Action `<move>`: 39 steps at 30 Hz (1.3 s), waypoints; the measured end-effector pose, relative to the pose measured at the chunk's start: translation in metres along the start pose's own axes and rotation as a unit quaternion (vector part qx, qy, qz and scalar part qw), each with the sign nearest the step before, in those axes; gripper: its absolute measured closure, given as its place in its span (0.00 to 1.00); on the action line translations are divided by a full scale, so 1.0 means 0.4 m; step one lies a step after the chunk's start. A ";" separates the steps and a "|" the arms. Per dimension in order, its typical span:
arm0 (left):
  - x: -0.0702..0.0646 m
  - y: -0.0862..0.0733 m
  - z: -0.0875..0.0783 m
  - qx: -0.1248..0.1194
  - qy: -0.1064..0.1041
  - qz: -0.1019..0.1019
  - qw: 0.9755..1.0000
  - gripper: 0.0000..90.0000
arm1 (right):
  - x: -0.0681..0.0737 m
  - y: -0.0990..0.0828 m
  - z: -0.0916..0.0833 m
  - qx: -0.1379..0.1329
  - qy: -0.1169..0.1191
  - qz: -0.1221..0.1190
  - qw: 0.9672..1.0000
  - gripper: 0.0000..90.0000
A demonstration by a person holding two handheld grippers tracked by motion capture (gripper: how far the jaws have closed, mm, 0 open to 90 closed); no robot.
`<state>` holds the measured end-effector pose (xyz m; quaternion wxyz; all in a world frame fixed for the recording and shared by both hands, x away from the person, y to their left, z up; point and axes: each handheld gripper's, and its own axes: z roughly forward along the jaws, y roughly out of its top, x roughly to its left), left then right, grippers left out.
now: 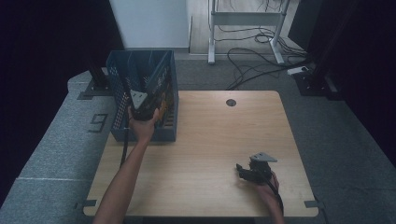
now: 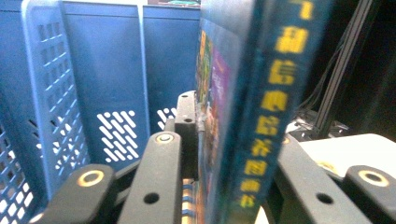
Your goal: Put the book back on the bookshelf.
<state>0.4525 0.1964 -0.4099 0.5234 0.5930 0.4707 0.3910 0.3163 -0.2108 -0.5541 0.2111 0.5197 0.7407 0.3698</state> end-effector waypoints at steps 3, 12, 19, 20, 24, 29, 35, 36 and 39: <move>0.007 -0.003 -0.003 -0.002 0.013 0.001 1.000 0.89 | 0.000 0.000 0.000 0.000 0.000 0.000 1.000 0.33; 0.014 -0.010 -0.010 -0.010 0.040 0.002 0.999 0.89 | 0.001 0.000 0.000 0.000 -0.001 -0.001 1.000 0.33; 0.013 -0.014 -0.013 -0.014 0.058 0.005 0.998 0.89 | 0.001 0.000 0.000 0.001 0.000 0.000 1.000 0.33; 0.014 -0.014 -0.013 -0.014 0.059 0.007 0.998 0.89 | 0.001 0.000 0.000 0.000 -0.001 -0.001 1.000 0.33; 0.026 -0.014 -0.010 -0.005 0.053 0.002 0.999 0.82 | 0.001 0.000 0.000 0.001 -0.001 -0.001 1.000 0.33; 0.025 -0.020 -0.010 0.010 0.036 -0.001 0.999 0.74 | 0.001 0.000 0.000 0.001 -0.002 -0.002 1.000 0.33; 0.021 -0.024 -0.016 0.027 0.021 -0.007 0.999 0.62 | 0.002 0.000 0.000 0.001 -0.002 -0.003 1.000 0.33; 0.020 -0.025 -0.018 0.029 0.018 -0.006 0.999 0.61 | 0.002 0.000 0.001 0.001 -0.002 -0.003 1.000 0.33; 0.021 -0.027 -0.023 0.034 0.010 -0.009 0.999 0.58 | 0.002 0.000 0.001 0.001 -0.001 -0.003 1.000 0.33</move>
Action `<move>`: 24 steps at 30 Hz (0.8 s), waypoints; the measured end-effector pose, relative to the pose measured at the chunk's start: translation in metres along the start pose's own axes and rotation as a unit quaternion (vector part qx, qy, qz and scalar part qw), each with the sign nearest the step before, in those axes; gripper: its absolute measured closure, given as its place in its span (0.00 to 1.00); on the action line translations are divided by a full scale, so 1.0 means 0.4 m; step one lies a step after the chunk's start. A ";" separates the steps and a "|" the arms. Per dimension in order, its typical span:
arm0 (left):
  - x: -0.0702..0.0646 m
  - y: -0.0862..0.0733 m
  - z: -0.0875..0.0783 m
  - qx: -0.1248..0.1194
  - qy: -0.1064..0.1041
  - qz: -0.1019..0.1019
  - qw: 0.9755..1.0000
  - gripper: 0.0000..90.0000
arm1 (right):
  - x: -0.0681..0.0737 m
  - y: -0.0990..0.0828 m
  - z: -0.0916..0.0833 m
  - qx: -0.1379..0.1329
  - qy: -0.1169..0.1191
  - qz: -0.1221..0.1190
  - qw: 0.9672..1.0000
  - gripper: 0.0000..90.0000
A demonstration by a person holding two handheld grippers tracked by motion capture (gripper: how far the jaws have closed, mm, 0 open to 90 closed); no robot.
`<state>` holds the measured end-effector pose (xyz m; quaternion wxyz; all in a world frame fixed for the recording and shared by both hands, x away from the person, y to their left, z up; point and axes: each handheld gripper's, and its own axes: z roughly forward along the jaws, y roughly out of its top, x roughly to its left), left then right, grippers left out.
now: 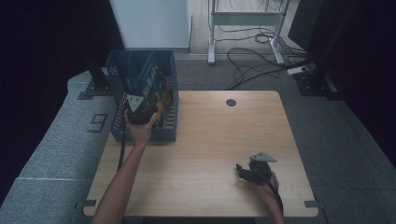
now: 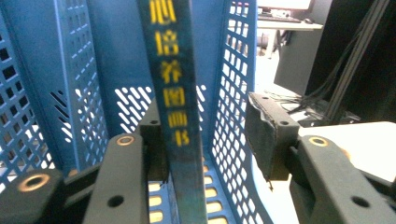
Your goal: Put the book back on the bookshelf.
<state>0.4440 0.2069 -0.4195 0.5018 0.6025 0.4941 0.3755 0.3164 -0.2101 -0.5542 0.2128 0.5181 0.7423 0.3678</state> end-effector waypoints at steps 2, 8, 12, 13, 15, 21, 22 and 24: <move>0.001 -0.002 -0.002 0.002 -0.004 0.000 1.000 0.57 | 0.000 0.000 0.000 0.000 0.000 0.000 1.000 0.33; 0.004 -0.009 -0.006 0.007 -0.013 0.002 1.000 0.53 | 0.001 0.000 0.000 0.001 -0.002 -0.002 1.000 0.33; 0.008 -0.016 -0.009 0.015 -0.020 0.000 1.000 0.49 | 0.002 0.001 0.001 0.002 -0.003 -0.003 1.000 0.33; 0.009 -0.018 -0.010 0.016 -0.023 0.000 1.000 0.49 | 0.003 0.001 0.001 0.002 -0.004 -0.004 1.000 0.33; 0.010 -0.021 -0.011 0.021 -0.029 -0.002 0.999 0.47 | 0.003 0.001 0.001 0.003 -0.004 -0.003 1.000 0.33; 0.004 -0.028 -0.027 0.026 -0.039 0.002 0.999 0.44 | 0.005 0.001 0.001 0.003 -0.006 -0.005 1.000 0.32; 0.003 -0.029 -0.029 0.027 -0.040 0.003 0.999 0.43 | 0.005 0.001 0.001 0.003 -0.006 -0.005 1.000 0.32; 0.004 -0.030 -0.034 0.028 -0.041 0.001 0.999 0.43 | 0.005 0.001 0.002 0.003 -0.006 -0.004 1.000 0.32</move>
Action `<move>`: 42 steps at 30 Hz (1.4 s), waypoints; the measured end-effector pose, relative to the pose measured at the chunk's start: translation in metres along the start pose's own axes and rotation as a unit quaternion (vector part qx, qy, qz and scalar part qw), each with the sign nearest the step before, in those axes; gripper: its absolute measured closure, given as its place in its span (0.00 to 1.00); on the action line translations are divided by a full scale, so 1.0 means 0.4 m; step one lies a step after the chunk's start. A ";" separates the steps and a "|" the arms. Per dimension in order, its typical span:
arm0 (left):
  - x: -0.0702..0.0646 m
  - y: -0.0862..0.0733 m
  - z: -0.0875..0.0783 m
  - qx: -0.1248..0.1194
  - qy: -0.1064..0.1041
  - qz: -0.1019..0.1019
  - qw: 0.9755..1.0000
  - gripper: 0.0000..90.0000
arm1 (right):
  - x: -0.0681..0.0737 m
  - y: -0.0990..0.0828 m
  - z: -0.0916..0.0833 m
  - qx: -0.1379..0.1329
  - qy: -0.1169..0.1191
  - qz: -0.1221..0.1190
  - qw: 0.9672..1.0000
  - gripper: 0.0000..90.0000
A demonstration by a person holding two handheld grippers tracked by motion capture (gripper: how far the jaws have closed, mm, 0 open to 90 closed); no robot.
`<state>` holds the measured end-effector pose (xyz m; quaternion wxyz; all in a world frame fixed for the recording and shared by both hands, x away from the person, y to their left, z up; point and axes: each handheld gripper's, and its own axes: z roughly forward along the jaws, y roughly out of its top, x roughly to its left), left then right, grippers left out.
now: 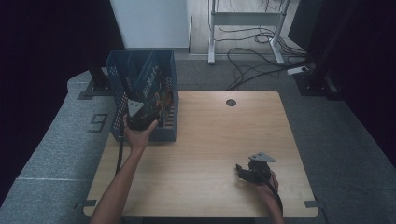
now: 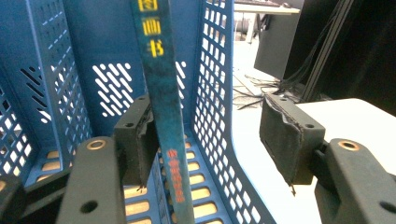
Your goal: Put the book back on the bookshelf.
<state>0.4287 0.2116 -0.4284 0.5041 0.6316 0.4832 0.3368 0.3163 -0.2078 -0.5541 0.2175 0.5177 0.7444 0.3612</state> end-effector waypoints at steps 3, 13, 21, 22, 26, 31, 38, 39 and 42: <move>0.000 -0.002 -0.008 0.002 -0.002 0.002 1.000 0.43 | 0.001 0.000 0.000 0.001 -0.001 -0.002 1.000 0.32; -0.004 -0.024 -0.041 0.010 -0.008 0.007 1.000 0.42 | 0.002 0.000 0.001 0.001 -0.003 -0.004 1.000 0.32; -0.006 -0.046 -0.078 0.007 -0.021 0.001 1.000 0.42 | 0.006 0.001 0.002 0.004 -0.008 -0.011 1.000 0.32; -0.006 -0.047 -0.082 0.006 -0.022 0.001 1.000 0.42 | 0.006 0.001 0.003 0.004 -0.008 -0.010 1.000 0.32; -0.008 -0.055 -0.100 0.004 -0.031 -0.002 1.000 0.42 | 0.007 0.002 0.003 0.004 -0.009 -0.010 1.000 0.32; -0.010 -0.067 -0.116 0.013 -0.046 -0.007 0.999 0.42 | 0.007 0.002 0.003 0.004 -0.009 -0.009 1.000 0.32; -0.008 -0.084 -0.142 0.032 -0.065 -0.024 0.997 0.42 | 0.003 0.003 0.004 0.002 -0.005 -0.005 1.000 0.32; -0.008 -0.084 -0.148 0.033 -0.069 -0.028 0.997 0.42 | 0.002 0.004 0.005 0.002 -0.004 -0.003 1.000 0.32; -0.010 -0.089 -0.162 0.040 -0.078 -0.031 0.996 0.42 | -0.001 0.006 0.007 0.001 -0.002 -0.001 1.000 0.32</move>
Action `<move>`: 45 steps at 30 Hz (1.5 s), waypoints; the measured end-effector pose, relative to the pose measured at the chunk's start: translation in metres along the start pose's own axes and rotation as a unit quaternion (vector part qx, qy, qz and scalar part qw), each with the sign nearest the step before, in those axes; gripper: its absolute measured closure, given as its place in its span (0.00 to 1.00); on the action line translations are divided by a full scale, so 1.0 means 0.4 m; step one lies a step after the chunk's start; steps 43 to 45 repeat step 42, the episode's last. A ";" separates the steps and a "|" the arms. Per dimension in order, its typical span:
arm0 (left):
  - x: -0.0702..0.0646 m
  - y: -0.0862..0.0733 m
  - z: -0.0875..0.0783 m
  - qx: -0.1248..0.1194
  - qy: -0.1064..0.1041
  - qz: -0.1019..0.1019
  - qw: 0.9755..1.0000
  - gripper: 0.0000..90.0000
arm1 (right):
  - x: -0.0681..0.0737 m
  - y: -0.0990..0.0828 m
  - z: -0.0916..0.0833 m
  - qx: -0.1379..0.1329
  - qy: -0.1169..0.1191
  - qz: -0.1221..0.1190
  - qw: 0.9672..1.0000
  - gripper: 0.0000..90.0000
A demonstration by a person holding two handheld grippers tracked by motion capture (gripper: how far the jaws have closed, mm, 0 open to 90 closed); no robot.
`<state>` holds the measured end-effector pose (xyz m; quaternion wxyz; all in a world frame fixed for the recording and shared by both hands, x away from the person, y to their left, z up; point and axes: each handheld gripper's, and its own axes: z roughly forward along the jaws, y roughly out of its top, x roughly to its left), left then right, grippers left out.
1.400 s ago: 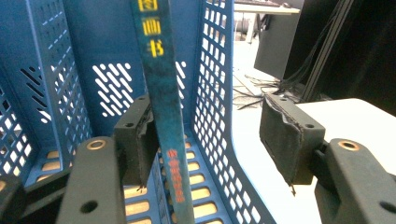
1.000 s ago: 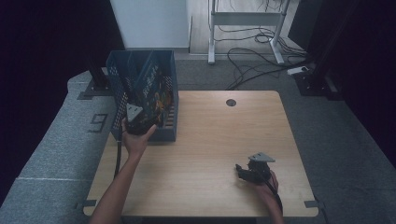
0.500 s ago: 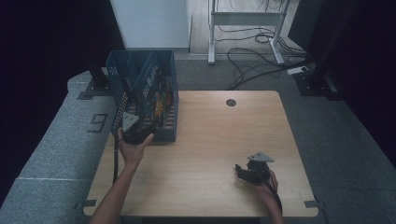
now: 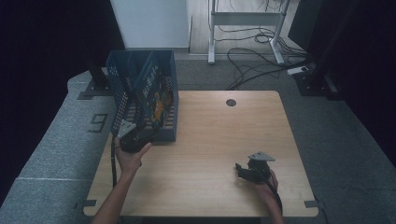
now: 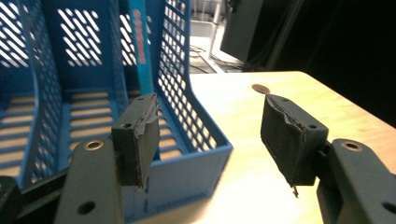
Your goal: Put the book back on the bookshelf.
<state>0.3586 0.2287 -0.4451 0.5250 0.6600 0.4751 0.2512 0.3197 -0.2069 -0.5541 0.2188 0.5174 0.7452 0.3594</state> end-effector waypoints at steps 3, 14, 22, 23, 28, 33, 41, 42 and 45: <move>-0.005 -0.010 -0.013 0.002 -0.007 -0.004 1.000 0.42 | -0.001 0.000 0.000 0.000 0.002 0.003 1.000 0.32; -0.020 -0.079 -0.021 0.044 -0.043 -0.012 0.998 0.42 | -0.002 0.000 0.000 -0.001 0.004 0.005 1.000 0.32; -0.020 -0.135 -0.041 0.065 -0.058 -0.011 0.996 0.42 | -0.001 0.001 0.000 -0.001 0.003 0.003 1.000 0.32; -0.020 -0.144 -0.043 0.068 -0.058 -0.009 0.996 0.42 | -0.001 0.001 0.000 0.000 0.003 0.003 1.000 0.32; -0.018 -0.185 -0.053 0.079 -0.061 -0.010 0.995 0.42 | -0.001 0.000 0.001 -0.001 0.002 0.001 1.000 0.32; -0.010 -0.214 -0.052 0.092 -0.060 -0.012 0.994 0.43 | -0.001 0.001 0.001 -0.001 0.002 0.001 1.000 0.32; -0.012 -0.231 -0.056 0.100 -0.051 0.005 0.994 0.42 | -0.001 0.001 0.002 -0.001 0.002 0.002 1.000 0.32; -0.012 -0.231 -0.056 0.100 -0.051 0.005 0.994 0.42 | -0.001 0.002 0.002 -0.001 0.002 0.002 1.000 0.32; -0.012 -0.231 -0.056 0.100 -0.051 0.005 0.994 0.42 | -0.001 0.002 0.002 -0.001 0.002 0.002 1.000 0.32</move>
